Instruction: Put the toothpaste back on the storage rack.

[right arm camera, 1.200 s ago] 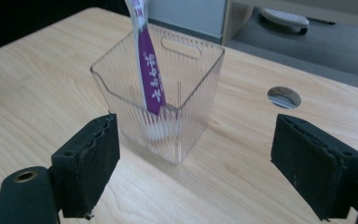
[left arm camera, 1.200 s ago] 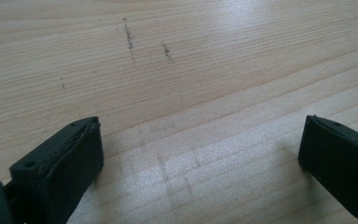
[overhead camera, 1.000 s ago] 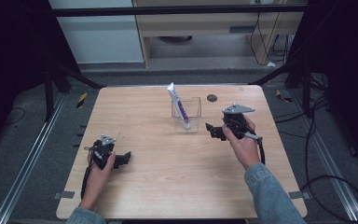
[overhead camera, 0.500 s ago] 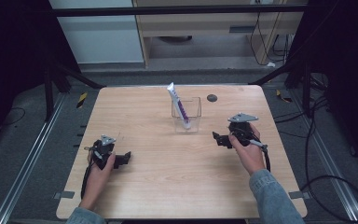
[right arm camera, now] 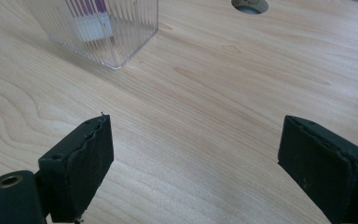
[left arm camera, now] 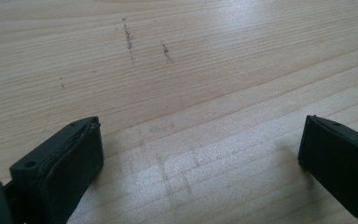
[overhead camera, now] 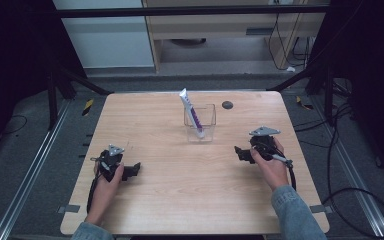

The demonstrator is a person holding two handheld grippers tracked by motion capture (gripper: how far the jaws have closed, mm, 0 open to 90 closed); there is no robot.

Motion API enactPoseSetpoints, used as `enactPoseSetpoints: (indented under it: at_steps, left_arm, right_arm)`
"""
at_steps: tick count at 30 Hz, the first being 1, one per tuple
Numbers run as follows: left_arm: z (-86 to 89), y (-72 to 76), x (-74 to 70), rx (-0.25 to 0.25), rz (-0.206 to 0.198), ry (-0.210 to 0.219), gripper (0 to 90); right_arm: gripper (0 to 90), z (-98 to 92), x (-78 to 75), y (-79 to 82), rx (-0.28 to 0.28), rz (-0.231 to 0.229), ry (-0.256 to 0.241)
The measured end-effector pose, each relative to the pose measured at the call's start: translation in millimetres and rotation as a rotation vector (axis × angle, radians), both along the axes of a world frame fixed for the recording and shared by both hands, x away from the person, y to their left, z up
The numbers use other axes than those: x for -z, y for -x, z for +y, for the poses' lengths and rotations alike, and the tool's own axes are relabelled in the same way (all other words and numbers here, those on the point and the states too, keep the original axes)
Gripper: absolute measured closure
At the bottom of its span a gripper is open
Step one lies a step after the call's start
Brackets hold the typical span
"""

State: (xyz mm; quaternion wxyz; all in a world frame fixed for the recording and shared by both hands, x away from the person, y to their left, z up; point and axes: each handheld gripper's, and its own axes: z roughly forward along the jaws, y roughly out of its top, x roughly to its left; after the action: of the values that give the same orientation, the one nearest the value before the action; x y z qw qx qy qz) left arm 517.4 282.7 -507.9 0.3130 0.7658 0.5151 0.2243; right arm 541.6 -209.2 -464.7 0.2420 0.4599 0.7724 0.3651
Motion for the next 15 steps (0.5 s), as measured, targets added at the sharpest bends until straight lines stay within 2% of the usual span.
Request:
enactPoseSetpoints:
  at_steps: [15]
  left_arm:
    - [-0.1,0.0,0.0,0.000,0.000,0.000,0.0]
  right_arm:
    - [10.2,-7.1,22.0,6.0,0.023,0.044,-0.005]
